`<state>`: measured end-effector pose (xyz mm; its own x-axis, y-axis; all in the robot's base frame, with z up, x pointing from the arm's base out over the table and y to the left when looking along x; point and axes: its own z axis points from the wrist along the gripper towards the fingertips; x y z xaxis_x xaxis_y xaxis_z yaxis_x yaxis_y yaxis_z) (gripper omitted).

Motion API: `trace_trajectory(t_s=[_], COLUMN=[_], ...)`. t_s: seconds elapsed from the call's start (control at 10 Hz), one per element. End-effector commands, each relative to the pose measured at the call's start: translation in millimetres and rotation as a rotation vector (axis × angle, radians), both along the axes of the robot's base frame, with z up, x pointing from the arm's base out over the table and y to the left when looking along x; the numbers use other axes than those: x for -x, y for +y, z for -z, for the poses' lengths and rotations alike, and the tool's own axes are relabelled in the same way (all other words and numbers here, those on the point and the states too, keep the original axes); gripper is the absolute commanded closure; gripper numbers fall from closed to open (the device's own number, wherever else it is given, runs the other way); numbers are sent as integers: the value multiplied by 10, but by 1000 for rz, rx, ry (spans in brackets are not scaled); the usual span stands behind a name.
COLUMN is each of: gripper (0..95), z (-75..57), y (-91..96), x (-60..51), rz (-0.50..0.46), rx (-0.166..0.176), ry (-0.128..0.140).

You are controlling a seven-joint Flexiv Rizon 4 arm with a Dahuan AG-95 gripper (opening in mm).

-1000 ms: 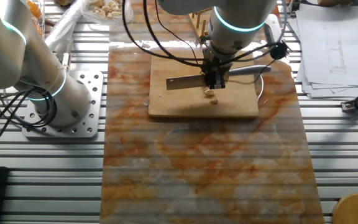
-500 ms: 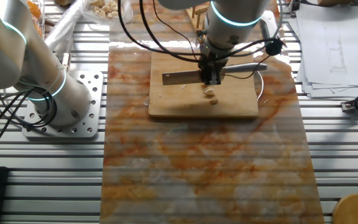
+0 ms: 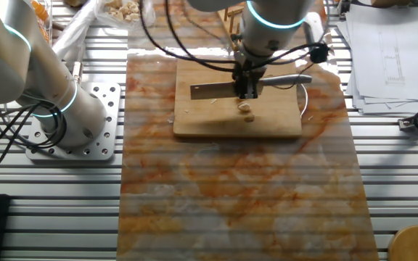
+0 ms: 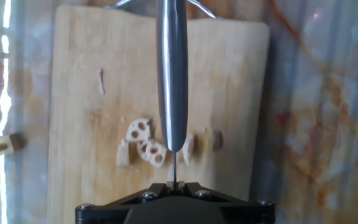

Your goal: Slice the lotus root

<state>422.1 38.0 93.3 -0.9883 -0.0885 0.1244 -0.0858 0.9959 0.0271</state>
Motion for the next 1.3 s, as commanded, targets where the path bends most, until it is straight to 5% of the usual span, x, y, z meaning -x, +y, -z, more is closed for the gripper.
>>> trace_trajectory(t_s=[0.1, 0.5, 1.3], gripper=[950, 950, 950], z=[28, -118, -107], y=[36, 286, 292], x=[-21, 58, 54], rz=[4, 43, 25], rx=[-32, -76, -46], ry=[-4, -4, -1])
